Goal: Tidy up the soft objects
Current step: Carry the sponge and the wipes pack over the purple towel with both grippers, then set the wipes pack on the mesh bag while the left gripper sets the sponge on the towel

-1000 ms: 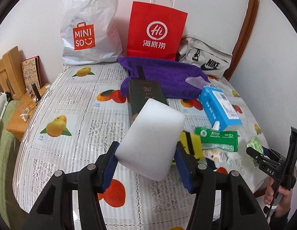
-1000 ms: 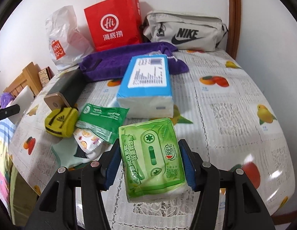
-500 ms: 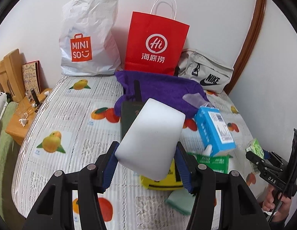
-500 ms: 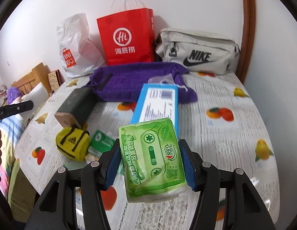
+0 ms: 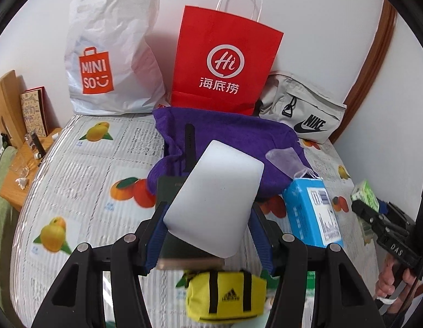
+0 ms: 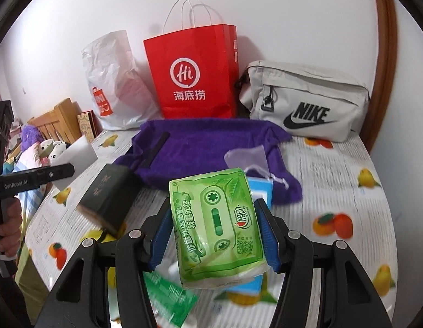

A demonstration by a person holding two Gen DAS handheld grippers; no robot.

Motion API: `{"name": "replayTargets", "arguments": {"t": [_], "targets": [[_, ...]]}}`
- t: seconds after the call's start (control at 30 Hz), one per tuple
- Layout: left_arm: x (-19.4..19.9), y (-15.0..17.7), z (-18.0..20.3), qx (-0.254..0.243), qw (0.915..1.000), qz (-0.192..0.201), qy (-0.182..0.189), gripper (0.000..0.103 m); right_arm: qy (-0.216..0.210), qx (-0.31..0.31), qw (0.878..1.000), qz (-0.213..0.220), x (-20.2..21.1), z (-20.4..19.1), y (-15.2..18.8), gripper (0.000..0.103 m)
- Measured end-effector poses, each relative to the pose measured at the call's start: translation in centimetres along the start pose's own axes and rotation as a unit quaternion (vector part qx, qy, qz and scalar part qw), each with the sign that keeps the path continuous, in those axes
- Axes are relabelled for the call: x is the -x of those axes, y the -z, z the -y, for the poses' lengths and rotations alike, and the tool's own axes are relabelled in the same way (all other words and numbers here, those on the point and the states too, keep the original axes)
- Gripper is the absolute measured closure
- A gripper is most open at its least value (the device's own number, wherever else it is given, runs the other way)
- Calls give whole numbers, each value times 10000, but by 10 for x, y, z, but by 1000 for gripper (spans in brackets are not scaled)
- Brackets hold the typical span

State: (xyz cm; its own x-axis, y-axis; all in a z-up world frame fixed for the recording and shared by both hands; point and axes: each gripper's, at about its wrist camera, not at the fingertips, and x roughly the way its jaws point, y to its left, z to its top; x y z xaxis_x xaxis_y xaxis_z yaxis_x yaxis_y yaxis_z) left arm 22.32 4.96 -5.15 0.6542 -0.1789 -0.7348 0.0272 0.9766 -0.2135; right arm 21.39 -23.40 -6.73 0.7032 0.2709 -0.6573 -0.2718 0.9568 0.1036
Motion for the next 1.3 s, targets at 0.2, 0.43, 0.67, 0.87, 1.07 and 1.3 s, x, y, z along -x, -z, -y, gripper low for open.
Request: {"name": "replayTargets", "arguments": {"t": [0.2, 0.43, 0.67, 0.87, 1.07, 1.3], "targets": [[-30, -21, -3, 110, 9998, -158, -14, 48, -22, -39, 10000, -20, -33, 14, -31, 45], [-67, -43, -4, 169, 9992, -371, 2, 47, 61, 61, 9999, -107, -74, 28, -62, 45], [-105, -63, -3, 156, 9979, -615, 84, 47, 17, 195, 9994, -301, -121, 46, -89, 45], [-133, -77, -2, 108, 9966, -803, 132, 47, -49, 250, 9981, -566, -166, 56, -102, 45], [-160, -86, -2, 69, 9948, -1000, 191, 47, -82, 444, 9947, -925, -209, 60, -109, 45], [-180, -89, 0, -36, 9929, -1172, 197, 47, -113, 501, 9918, -1168, -240, 65, -113, 45]]}}
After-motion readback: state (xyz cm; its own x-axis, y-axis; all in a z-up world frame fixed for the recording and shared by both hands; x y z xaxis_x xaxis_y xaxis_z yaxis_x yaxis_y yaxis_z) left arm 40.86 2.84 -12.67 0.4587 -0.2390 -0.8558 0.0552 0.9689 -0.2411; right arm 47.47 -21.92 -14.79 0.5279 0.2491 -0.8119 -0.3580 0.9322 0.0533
